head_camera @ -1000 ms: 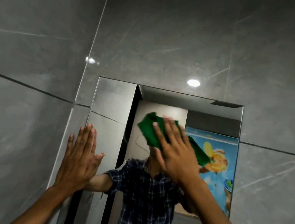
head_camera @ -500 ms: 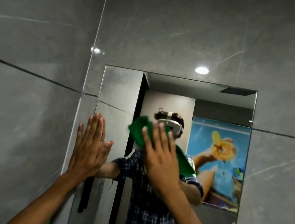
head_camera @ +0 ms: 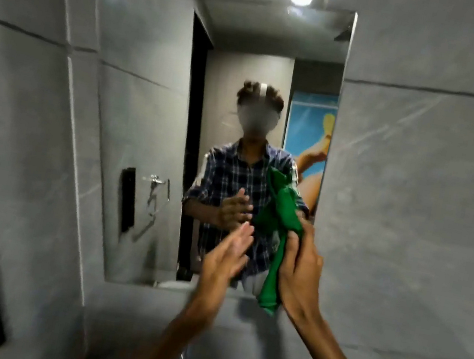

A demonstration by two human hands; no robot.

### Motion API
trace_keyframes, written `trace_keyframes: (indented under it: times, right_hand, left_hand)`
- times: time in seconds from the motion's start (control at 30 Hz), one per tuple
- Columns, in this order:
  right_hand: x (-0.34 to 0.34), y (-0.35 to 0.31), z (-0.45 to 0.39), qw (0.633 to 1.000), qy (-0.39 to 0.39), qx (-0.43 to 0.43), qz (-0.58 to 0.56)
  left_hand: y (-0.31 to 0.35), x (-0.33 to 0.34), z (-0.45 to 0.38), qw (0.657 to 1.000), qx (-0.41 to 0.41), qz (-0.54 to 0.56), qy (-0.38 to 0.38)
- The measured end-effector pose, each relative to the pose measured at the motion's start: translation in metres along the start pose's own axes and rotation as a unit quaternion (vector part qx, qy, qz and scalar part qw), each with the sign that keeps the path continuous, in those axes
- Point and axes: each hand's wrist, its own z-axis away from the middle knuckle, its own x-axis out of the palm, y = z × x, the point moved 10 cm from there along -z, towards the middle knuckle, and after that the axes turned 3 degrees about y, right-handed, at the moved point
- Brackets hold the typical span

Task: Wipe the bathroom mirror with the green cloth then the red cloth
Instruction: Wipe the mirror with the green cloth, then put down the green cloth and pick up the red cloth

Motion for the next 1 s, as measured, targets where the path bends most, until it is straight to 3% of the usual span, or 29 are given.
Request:
trace_keyframes:
  times: [0.07,0.2,0.27,0.33,0.4,0.47,0.57,0.63,0.73,0.83,1.0]
  right_hand:
    - [-0.015,0.027,0.039,0.996,-0.077,0.032,0.032]
    - [-0.048,0.093,0.116,0.955,-0.246,0.063,0.156]
    - [-0.086,0.137,0.160,0.942,-0.271,0.145,0.137]
    - [-0.140,0.198,0.214,0.922,-0.244,0.291,0.071]
    - [-0.190,0.263,0.281,0.868,-0.222,0.444,0.014]
    - [-0.231,0.318,0.354,0.787,-0.230,0.572,-0.020]
    - [-0.290,0.374,0.439,0.699,-0.253,0.668,0.007]
    - [-0.318,0.402,0.464,0.685,-0.280,0.671,0.049]
    - [-0.344,0.460,0.479,0.670,-0.293,0.678,0.083]
    - [-0.347,0.519,0.462,0.695,-0.286,0.642,0.154]
    - [-0.328,0.588,0.423,0.726,-0.283,0.582,0.230]
  left_hand:
    - [-0.055,0.061,0.039,0.988,-0.121,0.088,-0.024]
    - [-0.149,0.120,0.107,0.932,-0.277,0.232,0.013]
    - [-0.196,0.135,0.140,0.914,-0.339,0.218,0.042]
    - [-0.253,0.158,0.183,0.884,-0.409,0.221,0.055]
    - [-0.312,0.174,0.232,0.847,-0.481,0.207,0.093]
    - [-0.368,0.192,0.278,0.813,-0.539,0.189,0.117]
    - [-0.436,0.228,0.338,0.765,-0.605,0.188,0.113]
    - [-0.475,0.251,0.364,0.742,-0.639,0.176,0.101]
    - [-0.541,0.283,0.368,0.734,-0.658,0.141,0.093]
    - [-0.598,0.301,0.337,0.763,-0.627,0.115,0.108]
    - [-0.663,0.306,0.273,0.804,-0.594,0.000,0.036]
